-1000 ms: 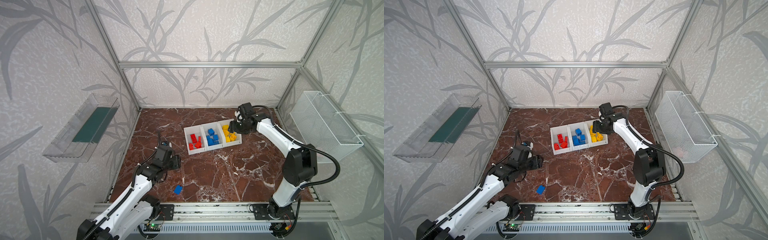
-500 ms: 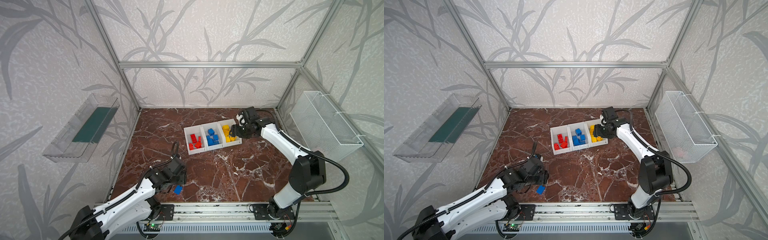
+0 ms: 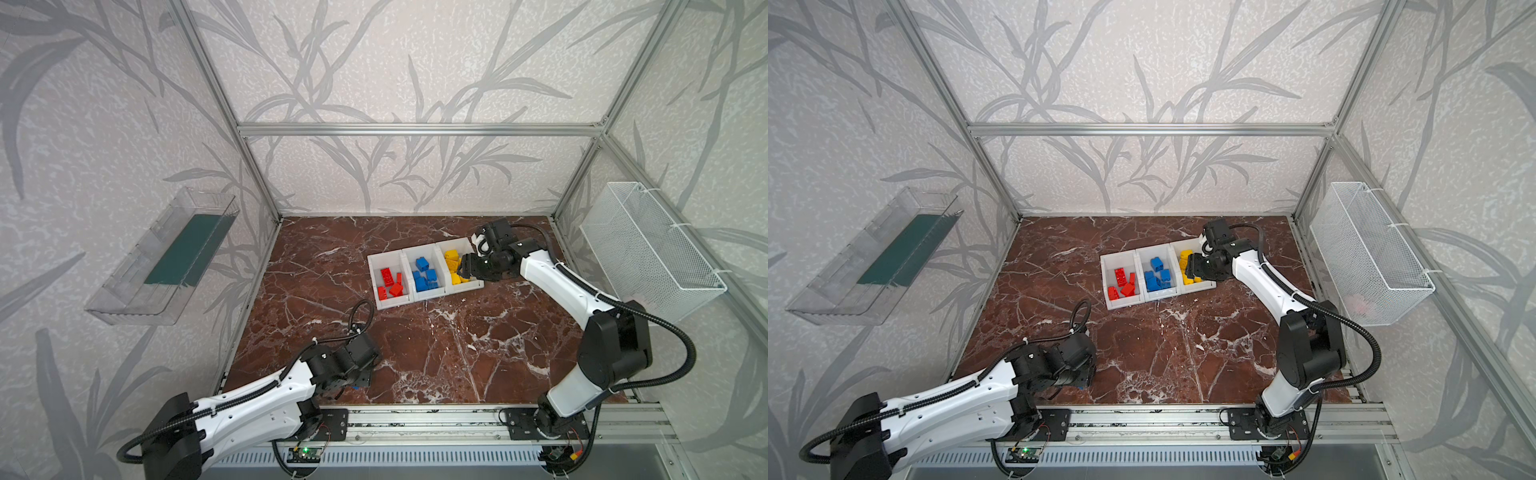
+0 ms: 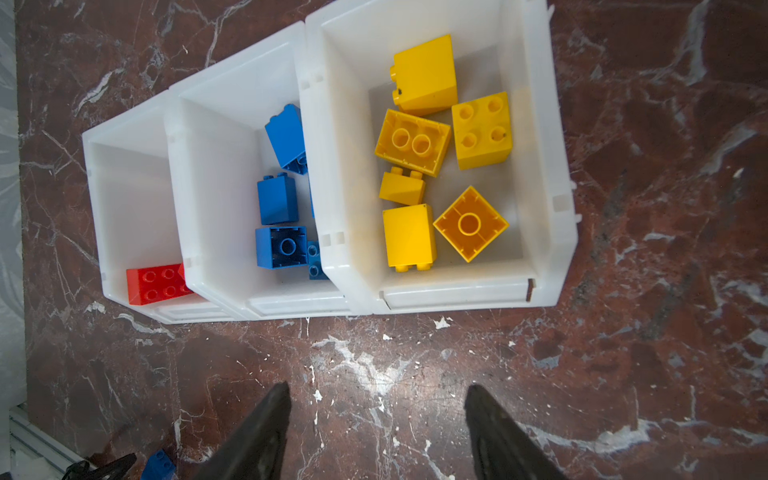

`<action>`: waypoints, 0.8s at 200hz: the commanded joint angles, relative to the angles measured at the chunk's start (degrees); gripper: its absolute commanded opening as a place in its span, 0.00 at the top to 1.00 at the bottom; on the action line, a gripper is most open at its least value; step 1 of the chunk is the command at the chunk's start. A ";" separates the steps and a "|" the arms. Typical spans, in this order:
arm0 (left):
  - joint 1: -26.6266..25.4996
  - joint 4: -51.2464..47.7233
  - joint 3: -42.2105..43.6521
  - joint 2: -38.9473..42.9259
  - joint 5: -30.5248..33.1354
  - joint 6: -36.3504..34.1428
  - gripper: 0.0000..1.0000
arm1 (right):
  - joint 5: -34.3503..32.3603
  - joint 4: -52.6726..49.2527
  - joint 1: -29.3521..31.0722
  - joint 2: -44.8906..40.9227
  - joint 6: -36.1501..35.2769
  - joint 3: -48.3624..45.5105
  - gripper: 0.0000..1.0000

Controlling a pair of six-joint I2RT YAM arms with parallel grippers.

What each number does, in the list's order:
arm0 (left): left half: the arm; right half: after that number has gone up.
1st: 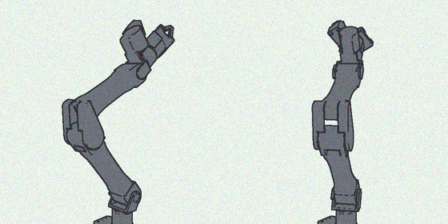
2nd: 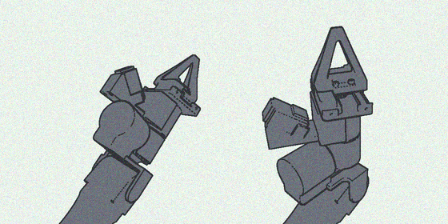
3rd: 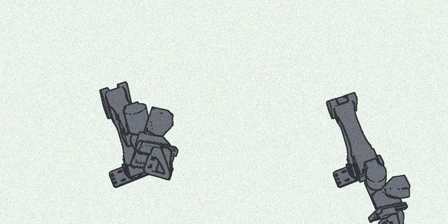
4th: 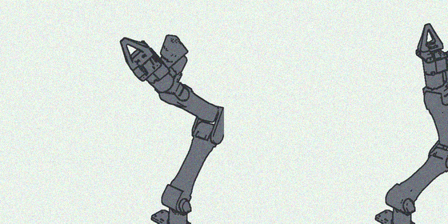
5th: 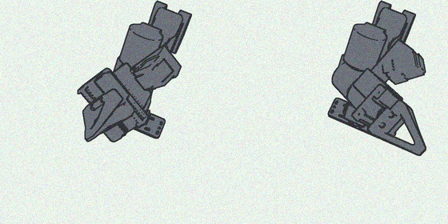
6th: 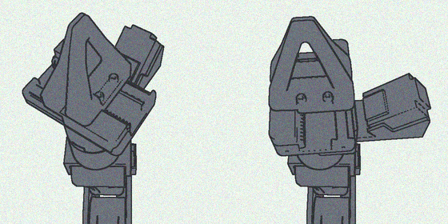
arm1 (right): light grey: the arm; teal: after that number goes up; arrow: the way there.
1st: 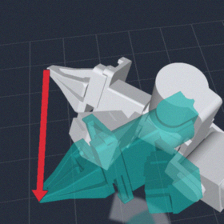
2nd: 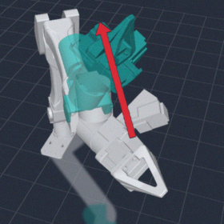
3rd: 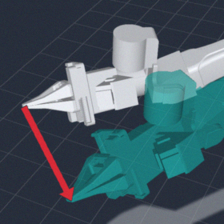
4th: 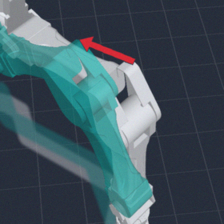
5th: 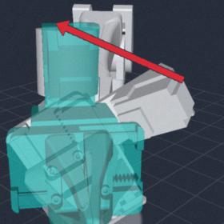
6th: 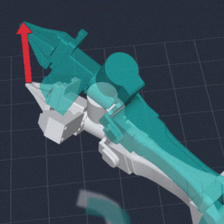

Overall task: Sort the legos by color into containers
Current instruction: 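Grasp the last blue brick with the left gripper while the right withdraws, then carry the blue brick with the left gripper into the middle compartment and release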

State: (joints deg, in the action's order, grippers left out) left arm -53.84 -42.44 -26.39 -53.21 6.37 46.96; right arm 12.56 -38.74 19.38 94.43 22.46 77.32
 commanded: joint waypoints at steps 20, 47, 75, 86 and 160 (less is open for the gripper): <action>-0.65 -1.04 1.07 -2.08 1.67 2.24 0.36 | 0.54 0.67 -0.30 -2.41 0.05 -1.10 0.32; -0.64 -0.40 1.99 -1.77 2.03 2.43 0.41 | 0.45 0.69 -0.32 -2.60 0.18 -1.38 0.32; -0.60 0.67 3.00 -2.14 1.30 2.11 0.43 | 0.54 0.61 -0.30 -2.72 0.41 -1.45 0.32; -0.61 0.68 3.01 -2.42 1.36 1.98 0.45 | 0.46 0.63 -0.35 -2.93 0.57 -1.55 0.32; -0.55 4.03 3.15 -4.43 -0.11 0.17 0.62 | 0.21 0.09 -0.30 -4.23 0.75 -2.22 0.32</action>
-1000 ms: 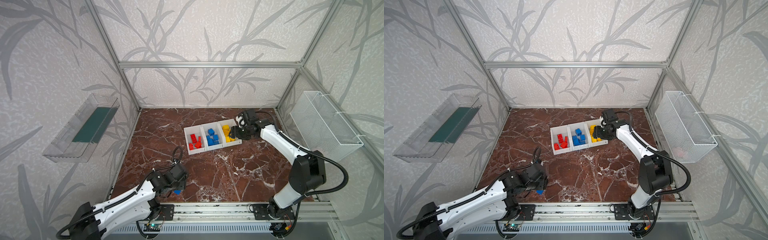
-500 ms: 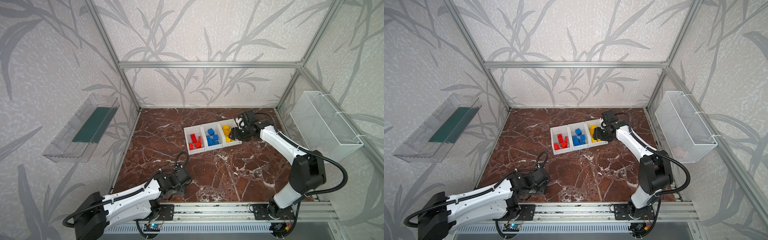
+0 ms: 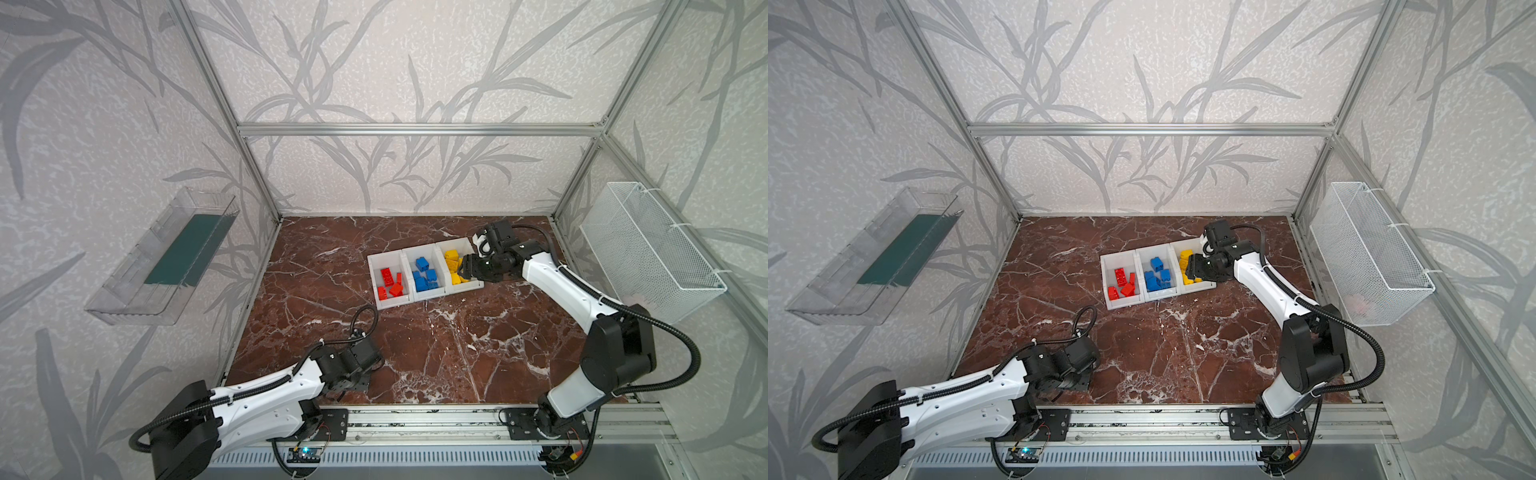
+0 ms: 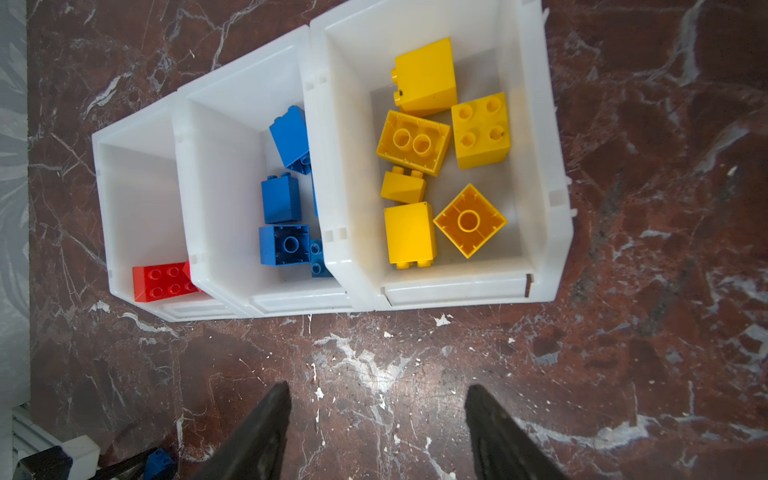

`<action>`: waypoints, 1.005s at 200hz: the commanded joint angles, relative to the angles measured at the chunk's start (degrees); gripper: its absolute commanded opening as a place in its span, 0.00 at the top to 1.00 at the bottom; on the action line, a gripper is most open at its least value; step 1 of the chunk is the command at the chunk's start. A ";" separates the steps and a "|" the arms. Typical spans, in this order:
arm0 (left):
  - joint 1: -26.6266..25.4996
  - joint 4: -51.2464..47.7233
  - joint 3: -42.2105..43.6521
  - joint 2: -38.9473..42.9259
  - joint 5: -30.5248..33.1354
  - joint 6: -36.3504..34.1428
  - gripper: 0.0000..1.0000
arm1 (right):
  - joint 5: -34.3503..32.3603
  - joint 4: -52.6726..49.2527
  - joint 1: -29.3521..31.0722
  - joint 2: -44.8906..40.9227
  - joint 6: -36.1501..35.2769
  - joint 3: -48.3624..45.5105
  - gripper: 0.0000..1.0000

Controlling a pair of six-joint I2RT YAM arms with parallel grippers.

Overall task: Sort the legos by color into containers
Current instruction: 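Carry the blue brick with the left gripper into the middle compartment and release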

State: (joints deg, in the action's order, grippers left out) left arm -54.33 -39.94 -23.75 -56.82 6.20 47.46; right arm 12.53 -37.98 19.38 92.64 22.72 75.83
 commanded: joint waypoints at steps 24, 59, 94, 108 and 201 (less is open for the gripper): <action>-0.08 1.71 -1.12 -0.28 0.59 -2.45 0.65 | -0.34 -0.92 -0.30 -3.38 0.64 -0.95 0.32; 0.72 4.98 -7.86 0.37 3.52 -8.26 0.69 | -0.93 -1.39 -0.33 -4.69 0.87 -1.08 0.32; 5.08 9.63 -19.30 -7.37 2.68 -17.19 0.69 | -1.80 -2.52 -0.39 -6.87 1.02 -1.63 0.32; 6.96 11.22 -24.98 -12.44 1.16 -21.99 0.69 | -2.29 -2.88 -0.39 -8.14 1.17 -2.46 0.32; 17.19 18.04 -59.62 -46.79 -13.42 -31.89 0.69 | -5.91 -3.59 -0.70 -20.12 2.68 -10.90 0.32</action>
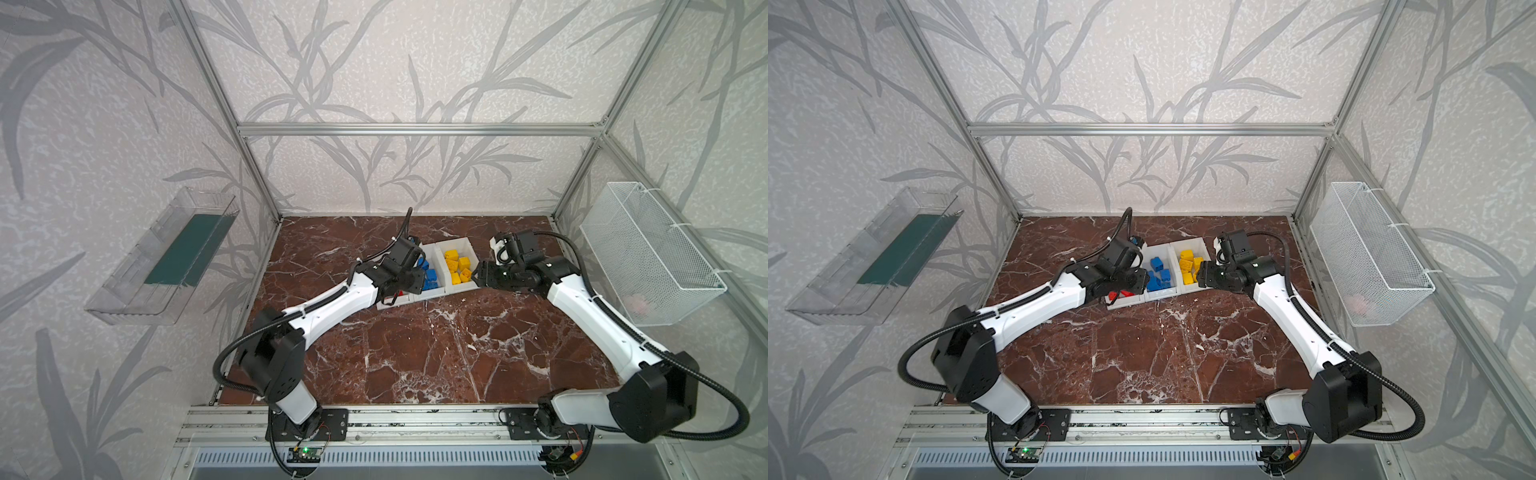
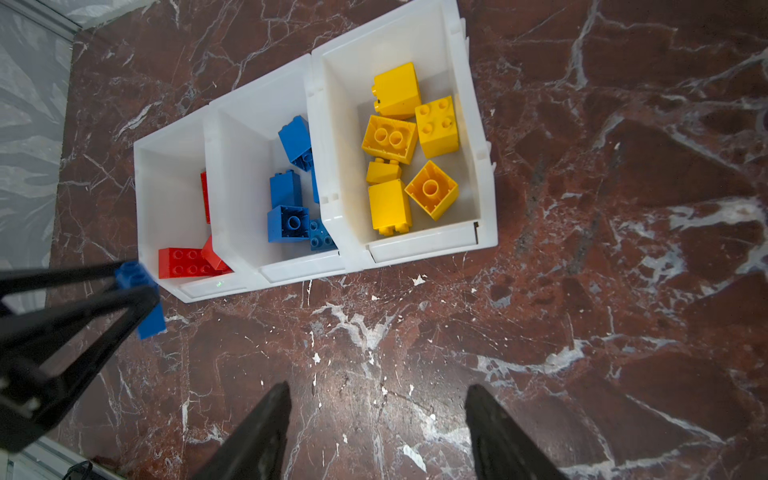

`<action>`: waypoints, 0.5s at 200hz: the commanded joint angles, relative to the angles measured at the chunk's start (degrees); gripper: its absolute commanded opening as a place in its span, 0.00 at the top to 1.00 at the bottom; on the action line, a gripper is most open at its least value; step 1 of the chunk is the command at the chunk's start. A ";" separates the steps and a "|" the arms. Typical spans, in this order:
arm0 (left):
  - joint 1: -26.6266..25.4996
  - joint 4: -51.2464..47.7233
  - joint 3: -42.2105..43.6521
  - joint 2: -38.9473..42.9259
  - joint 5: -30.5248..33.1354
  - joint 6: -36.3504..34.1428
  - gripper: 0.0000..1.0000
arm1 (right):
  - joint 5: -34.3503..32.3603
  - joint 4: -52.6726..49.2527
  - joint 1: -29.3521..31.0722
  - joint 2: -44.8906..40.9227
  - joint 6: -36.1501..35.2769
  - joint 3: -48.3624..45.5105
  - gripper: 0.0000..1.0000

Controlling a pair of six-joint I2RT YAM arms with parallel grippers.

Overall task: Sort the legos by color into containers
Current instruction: 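Carry the blue brick with the left gripper into the middle compartment and release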

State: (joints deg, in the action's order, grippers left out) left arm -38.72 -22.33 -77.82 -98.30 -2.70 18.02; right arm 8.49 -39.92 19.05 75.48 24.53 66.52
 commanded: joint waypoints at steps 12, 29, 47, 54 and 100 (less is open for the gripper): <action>2.17 0.58 -8.23 -8.31 -5.43 -2.20 0.69 | -2.30 -1.96 -0.33 -4.12 1.15 -2.46 0.32; 2.56 0.88 -11.13 -11.62 -6.45 -2.35 0.69 | -2.75 -2.33 -0.28 -5.44 1.49 -3.48 0.33; 2.83 0.28 -13.53 -14.55 -7.11 -2.23 0.66 | -3.30 -2.35 -0.33 -6.82 1.99 -4.64 0.32; 2.94 0.02 -14.29 -15.38 -7.28 -1.97 0.63 | -3.48 -2.39 -0.37 -7.24 2.13 -4.92 0.33; 3.76 4.07 -11.88 -14.16 -7.74 -0.01 0.40 | -5.71 -3.48 -0.51 -9.24 2.11 -5.58 0.30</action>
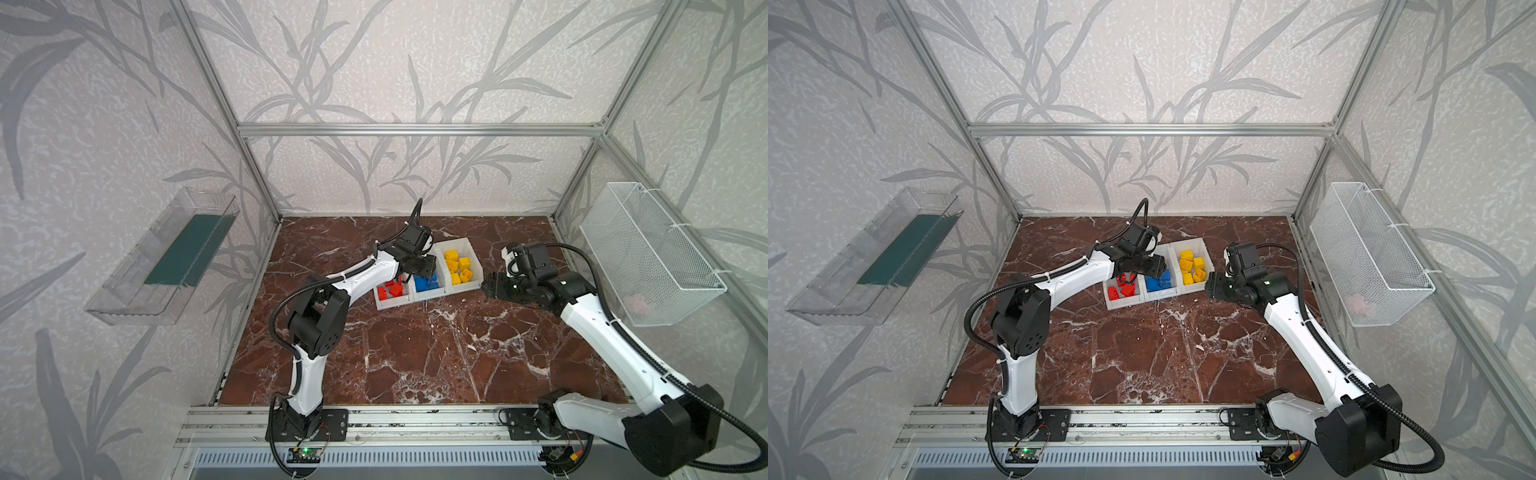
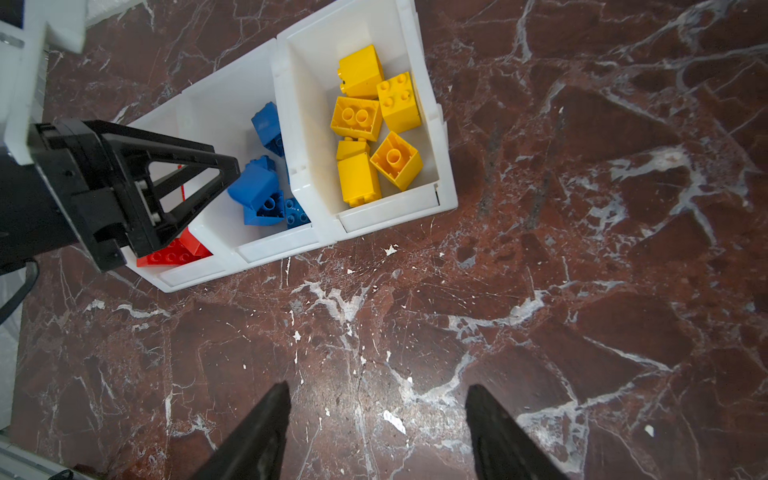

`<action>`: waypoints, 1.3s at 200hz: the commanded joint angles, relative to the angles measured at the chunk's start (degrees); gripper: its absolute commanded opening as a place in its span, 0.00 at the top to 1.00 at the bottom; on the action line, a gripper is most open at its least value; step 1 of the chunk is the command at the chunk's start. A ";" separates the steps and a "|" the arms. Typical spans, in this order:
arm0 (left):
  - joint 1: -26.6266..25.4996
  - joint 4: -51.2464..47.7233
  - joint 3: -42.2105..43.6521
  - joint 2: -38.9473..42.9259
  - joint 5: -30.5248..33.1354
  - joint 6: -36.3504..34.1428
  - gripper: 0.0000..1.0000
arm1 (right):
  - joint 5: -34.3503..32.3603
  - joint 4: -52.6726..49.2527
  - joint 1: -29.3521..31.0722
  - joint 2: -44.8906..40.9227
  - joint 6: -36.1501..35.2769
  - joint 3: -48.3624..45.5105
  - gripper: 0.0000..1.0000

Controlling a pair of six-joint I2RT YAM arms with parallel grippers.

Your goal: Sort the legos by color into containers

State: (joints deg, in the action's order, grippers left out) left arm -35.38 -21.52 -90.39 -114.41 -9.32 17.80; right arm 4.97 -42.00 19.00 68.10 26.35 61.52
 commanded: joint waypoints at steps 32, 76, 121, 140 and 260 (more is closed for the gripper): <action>1.24 6.94 5.84 7.03 -0.56 0.15 0.39 | -4.02 -1.04 -0.55 -3.41 0.29 -0.97 0.29; 6.63 14.84 21.36 23.61 5.62 0.15 0.38 | -11.38 2.04 -0.72 -8.66 -0.42 -3.86 0.28; 15.40 21.44 39.73 44.48 20.76 -4.72 0.29 | -20.69 10.82 -1.07 -15.95 -6.51 -7.53 0.23; 19.72 22.35 46.27 50.46 26.99 -4.96 0.20 | -24.57 19.62 -1.20 -19.00 -10.97 -11.67 0.17; 31.58 54.04 70.01 42.01 38.17 -7.82 0.01 | -28.44 70.28 -8.54 -4.46 -21.55 -42.94 0.01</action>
State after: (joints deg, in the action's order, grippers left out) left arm -4.40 25.78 -17.91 -66.65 27.51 10.02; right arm -25.17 13.56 12.23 57.47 3.16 21.93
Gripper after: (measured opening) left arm 0.971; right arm 0.990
